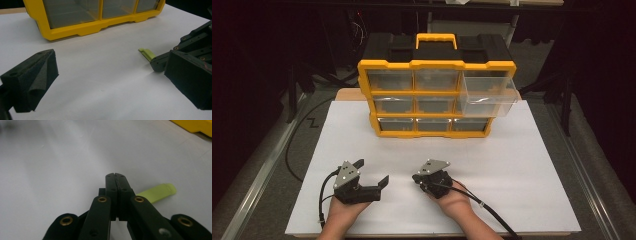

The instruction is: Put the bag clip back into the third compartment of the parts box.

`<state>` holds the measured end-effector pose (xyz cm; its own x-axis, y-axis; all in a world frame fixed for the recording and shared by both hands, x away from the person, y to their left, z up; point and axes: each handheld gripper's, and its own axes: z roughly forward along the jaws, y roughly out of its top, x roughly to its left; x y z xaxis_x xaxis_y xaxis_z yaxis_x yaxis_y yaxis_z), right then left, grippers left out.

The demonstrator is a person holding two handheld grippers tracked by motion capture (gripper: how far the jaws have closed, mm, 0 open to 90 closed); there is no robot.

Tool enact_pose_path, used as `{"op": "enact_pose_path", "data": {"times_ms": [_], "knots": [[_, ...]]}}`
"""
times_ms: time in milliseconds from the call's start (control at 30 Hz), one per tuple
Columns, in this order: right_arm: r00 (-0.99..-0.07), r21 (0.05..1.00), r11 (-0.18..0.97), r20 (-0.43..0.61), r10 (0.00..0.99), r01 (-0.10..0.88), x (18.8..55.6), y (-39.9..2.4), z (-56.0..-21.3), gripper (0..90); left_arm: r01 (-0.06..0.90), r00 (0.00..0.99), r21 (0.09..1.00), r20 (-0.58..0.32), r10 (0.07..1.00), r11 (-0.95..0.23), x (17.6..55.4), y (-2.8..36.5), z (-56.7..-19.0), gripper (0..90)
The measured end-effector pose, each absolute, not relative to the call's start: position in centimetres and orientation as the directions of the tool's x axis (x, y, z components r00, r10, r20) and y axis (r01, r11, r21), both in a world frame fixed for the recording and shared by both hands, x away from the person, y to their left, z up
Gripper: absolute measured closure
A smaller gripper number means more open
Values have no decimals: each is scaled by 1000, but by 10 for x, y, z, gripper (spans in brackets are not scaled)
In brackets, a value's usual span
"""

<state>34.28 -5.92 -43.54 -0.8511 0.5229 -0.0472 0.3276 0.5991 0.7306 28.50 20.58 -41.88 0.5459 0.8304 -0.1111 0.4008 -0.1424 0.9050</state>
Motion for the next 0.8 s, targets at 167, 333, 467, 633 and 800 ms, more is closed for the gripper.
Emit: {"op": "enact_pose_path", "data": {"times_ms": [167, 333, 467, 633, 800], "knots": [[-847, 716, 617, -67, 527, 327, 342, -66, -433, 900, 386, 549, 911, -102, 829, -144, 284, 206, -418, 2], [-838, 699, 631, -83, 540, 337, 342, -76, -432, 900, 373, 550, 918, -103, 829, -134, 284, 206, -418, 2], [-828, 688, 639, -100, 552, 343, 343, -85, -432, 900, 384, 554, 915, -121, 824, -124, 283, 206, -418, 2], [-816, 684, 640, -111, 567, 351, 346, -96, -432, 900, 373, 555, 919, -112, 824, -126, 284, 206, -419, 2], [-810, 692, 625, -98, 578, 362, 346, -108, -431, 891, 370, 554, 920, -108, 826, -128, 284, 207, -419, 2]]}}
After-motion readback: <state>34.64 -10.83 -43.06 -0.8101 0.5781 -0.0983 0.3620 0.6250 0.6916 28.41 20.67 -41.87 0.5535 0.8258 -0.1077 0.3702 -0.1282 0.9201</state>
